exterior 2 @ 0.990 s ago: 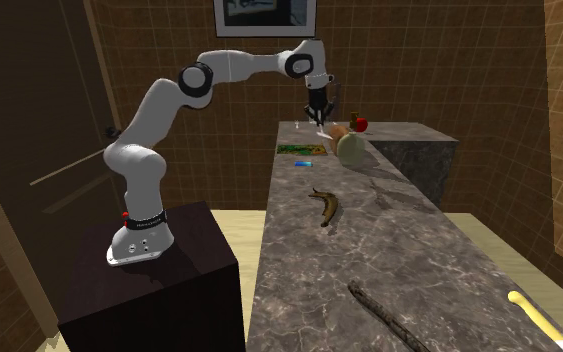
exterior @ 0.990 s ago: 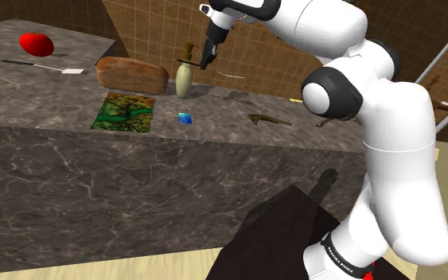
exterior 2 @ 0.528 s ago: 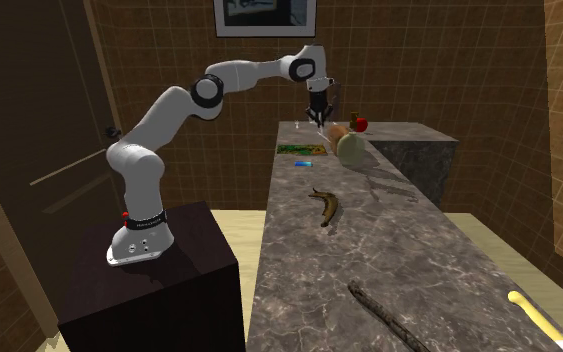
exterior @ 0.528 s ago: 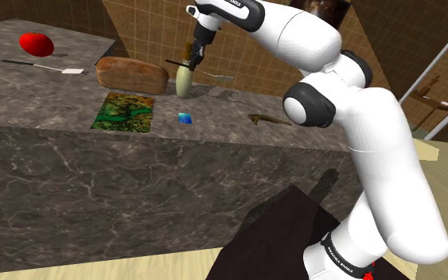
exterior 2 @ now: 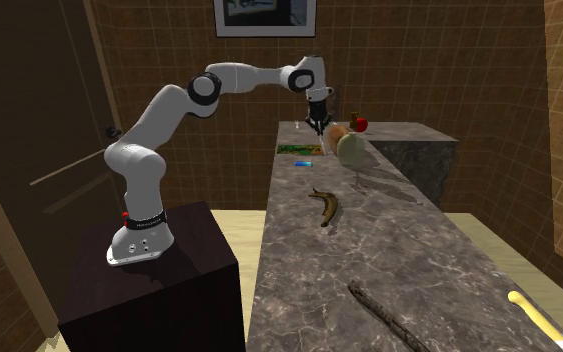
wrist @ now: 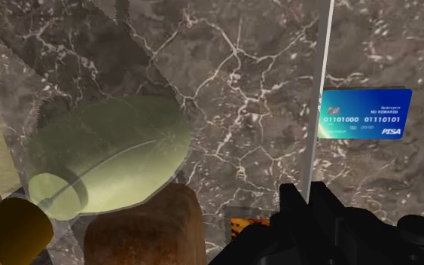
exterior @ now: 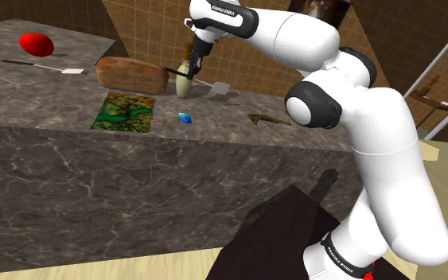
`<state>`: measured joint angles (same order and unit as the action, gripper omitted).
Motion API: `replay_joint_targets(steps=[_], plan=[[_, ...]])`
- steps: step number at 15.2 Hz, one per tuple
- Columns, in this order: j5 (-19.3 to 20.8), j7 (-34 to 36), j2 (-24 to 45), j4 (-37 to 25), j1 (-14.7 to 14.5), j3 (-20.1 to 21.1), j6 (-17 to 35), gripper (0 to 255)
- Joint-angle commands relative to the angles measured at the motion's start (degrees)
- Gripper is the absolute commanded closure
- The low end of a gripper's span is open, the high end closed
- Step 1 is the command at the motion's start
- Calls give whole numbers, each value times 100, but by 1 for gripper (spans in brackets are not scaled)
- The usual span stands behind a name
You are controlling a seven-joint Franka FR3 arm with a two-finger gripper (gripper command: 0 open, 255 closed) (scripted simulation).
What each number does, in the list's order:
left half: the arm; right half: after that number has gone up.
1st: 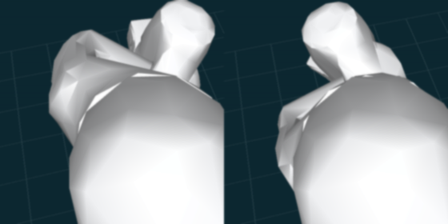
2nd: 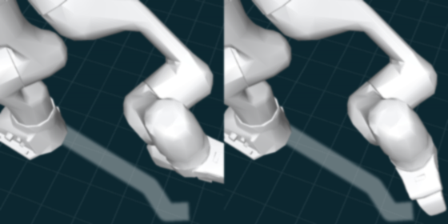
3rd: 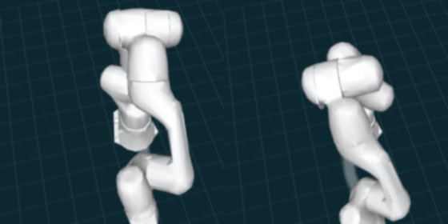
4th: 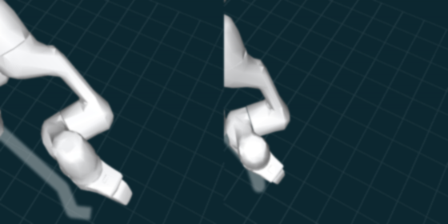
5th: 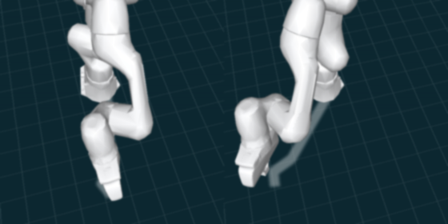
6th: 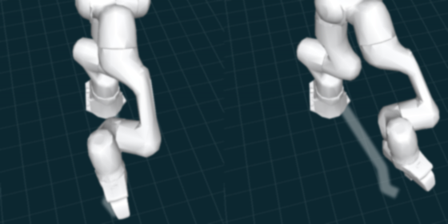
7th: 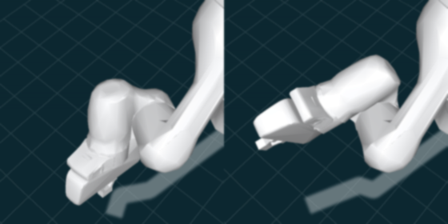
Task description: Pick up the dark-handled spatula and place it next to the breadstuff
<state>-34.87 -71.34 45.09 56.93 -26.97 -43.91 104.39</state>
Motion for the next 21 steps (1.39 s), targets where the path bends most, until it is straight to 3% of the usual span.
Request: replay_joint_targets(steps=[1,21], plan=[[-17,-56,1,194,-55,3,170,255],[-306,-453,250,1422,-347,178,1473,255]])
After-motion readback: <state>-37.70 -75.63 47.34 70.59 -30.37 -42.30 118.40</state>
